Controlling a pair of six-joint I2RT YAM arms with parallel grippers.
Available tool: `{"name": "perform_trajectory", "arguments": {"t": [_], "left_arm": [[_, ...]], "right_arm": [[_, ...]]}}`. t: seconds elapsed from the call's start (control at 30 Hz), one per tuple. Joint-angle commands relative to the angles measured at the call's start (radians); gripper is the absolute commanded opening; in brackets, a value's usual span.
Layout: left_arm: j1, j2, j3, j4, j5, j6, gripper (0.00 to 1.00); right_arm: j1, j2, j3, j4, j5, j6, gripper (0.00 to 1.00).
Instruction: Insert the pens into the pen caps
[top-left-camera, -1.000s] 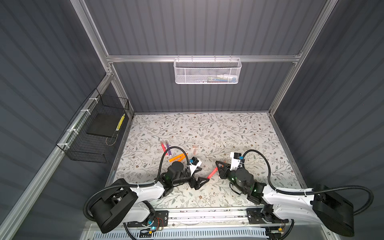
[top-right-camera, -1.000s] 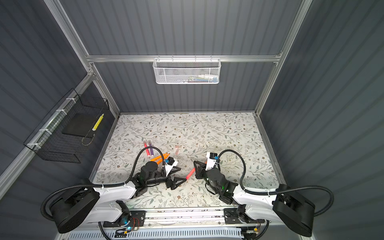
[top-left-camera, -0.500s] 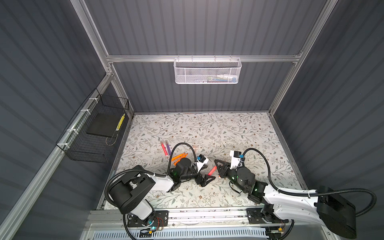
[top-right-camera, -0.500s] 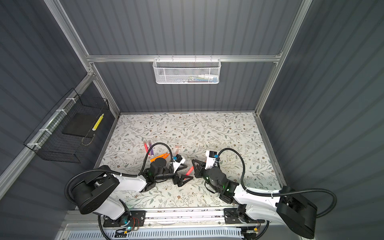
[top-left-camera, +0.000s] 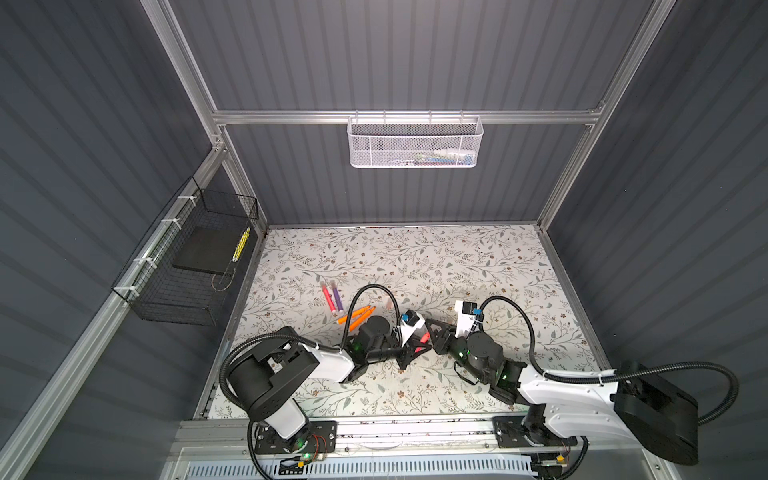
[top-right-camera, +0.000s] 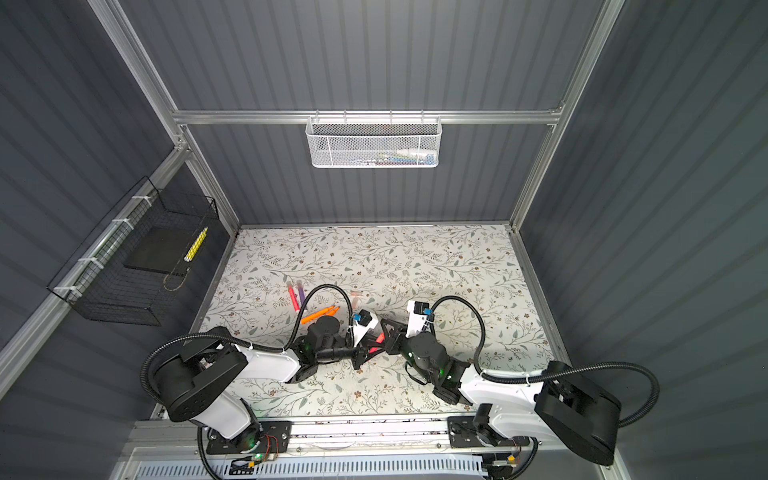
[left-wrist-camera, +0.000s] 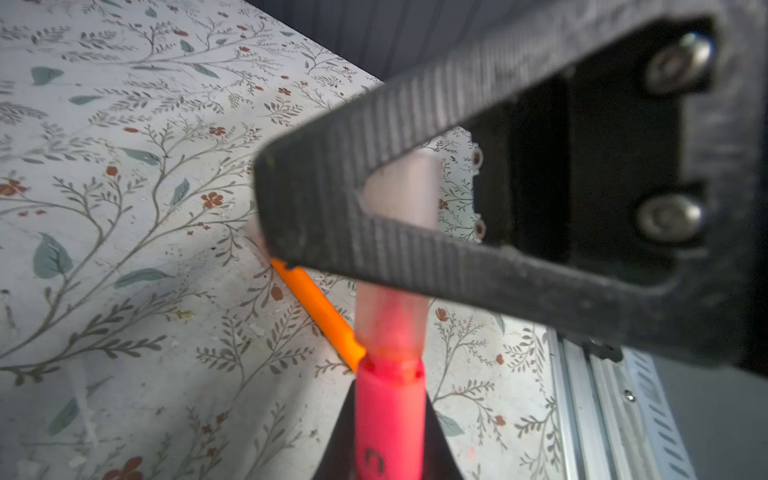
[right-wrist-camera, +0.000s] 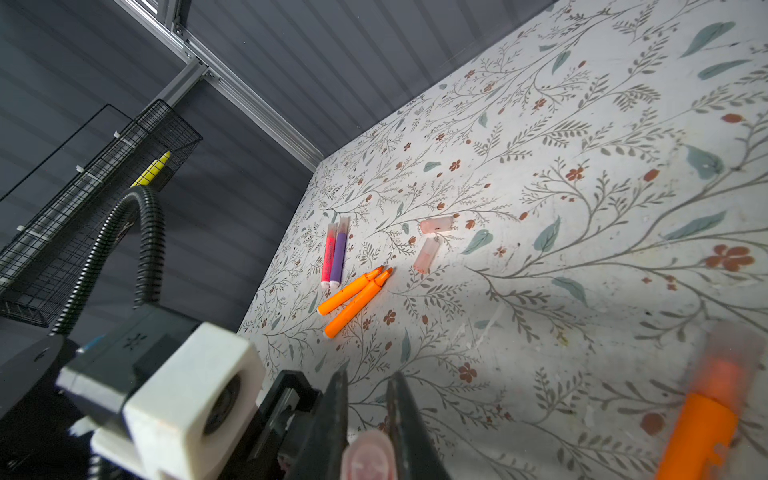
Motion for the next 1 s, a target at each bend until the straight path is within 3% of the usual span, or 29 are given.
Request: {"name": "perform_trajectory", "arguments": {"t": [0.0, 0.3, 0.47, 0.53, 0.67, 0.97], "left_arm": [[-0.006, -0.048, 0.026, -0.032, -0.056, -0.008, 0.00], [-0.003, -0.206, 0.194, -0.332, -0.205, 0.024, 0.00], [0.027, -0.222, 0.283, -0.403, -0.215, 0.036, 0.00], [0.032, -0.226, 0.323, -0.444, -0.292, 0.049, 0.00], [0.032, -0.245, 0.366, -0.475, -0.439, 0.087, 0.00], [0.034, -0.282, 0.419, -0.495, -0.569, 0.121, 0.00]], "right_arm": [[-0.002, 0.006, 0.019, 0.038, -0.023, -0.023, 0.00], [0.048, 0.075, -0.049, 0.185, -0.172, -0.101, 0.00], [0.105, 0.080, -0.069, 0.199, -0.177, -0.147, 0.00], [0.133, 0.085, -0.062, 0.177, -0.152, -0.153, 0.00], [0.157, 0.108, -0.037, 0.093, -0.105, -0.069, 0.00], [0.208, 0.205, 0.029, 0.025, -0.123, 0.135, 0.00]]}}
